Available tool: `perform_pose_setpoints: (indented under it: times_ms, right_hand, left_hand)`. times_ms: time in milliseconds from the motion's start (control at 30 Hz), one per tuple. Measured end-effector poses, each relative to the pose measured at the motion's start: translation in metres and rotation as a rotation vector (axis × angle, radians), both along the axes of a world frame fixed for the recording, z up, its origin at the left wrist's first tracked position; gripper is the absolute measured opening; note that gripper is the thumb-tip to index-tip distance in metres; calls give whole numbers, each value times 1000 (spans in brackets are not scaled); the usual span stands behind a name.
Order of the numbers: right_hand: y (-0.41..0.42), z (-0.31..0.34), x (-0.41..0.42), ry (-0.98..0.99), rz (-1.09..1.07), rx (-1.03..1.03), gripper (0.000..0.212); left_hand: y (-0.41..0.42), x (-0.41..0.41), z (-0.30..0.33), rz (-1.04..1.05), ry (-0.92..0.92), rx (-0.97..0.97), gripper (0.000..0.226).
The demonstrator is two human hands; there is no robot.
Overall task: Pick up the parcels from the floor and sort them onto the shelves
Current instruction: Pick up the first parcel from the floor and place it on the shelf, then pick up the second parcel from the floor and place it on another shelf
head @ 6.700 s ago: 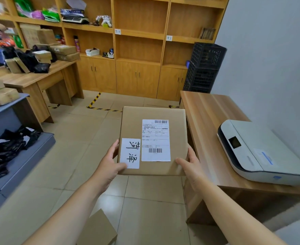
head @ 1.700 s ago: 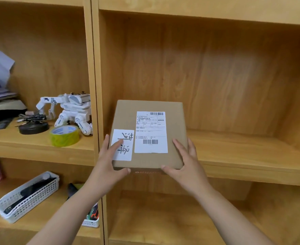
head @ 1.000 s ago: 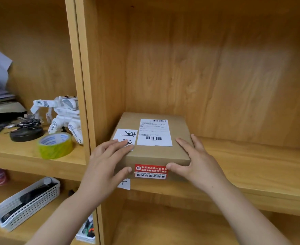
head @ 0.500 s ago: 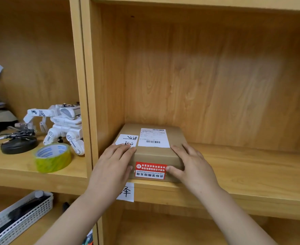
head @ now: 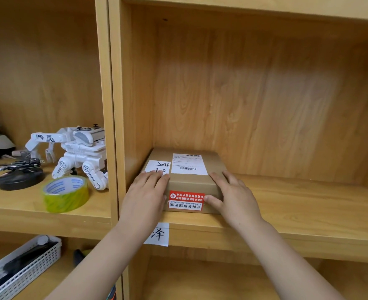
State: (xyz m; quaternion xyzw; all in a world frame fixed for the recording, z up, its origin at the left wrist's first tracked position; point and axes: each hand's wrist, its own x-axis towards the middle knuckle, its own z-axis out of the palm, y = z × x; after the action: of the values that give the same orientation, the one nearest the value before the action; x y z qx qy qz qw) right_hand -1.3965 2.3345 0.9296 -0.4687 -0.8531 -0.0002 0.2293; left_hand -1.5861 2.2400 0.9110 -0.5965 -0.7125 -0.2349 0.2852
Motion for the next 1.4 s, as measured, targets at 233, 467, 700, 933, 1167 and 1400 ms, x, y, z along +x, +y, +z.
perform_pose_setpoints:
  times_ms: [233,467,700,933,1167,1400]
  right_hand:
    - [-14,1,7,-7,-55,102,71]
    - [-41,-3,39,-32,-171,161,68]
    - [-81,-28,95,-96,-387,85,61]
    - [-148,-59,170,-116,-679,-33,60]
    - [-223,-77,247,-58,-872,-109,53]
    - [-298,-89,337,-14,-974,-105,44]
  left_hand:
    - [-10,15,11,-85,-14,58,47]
    - [-8,41,8,-284,-66,76,41]
    - [6,91,-25,-594,-152,-22,40]
    - [-7,176,-64,-878,-234,-256,41]
    - [-36,256,-76,-1048,-195,-342,40]
    - [-84,358,-73,-1180,-186,-312,33]
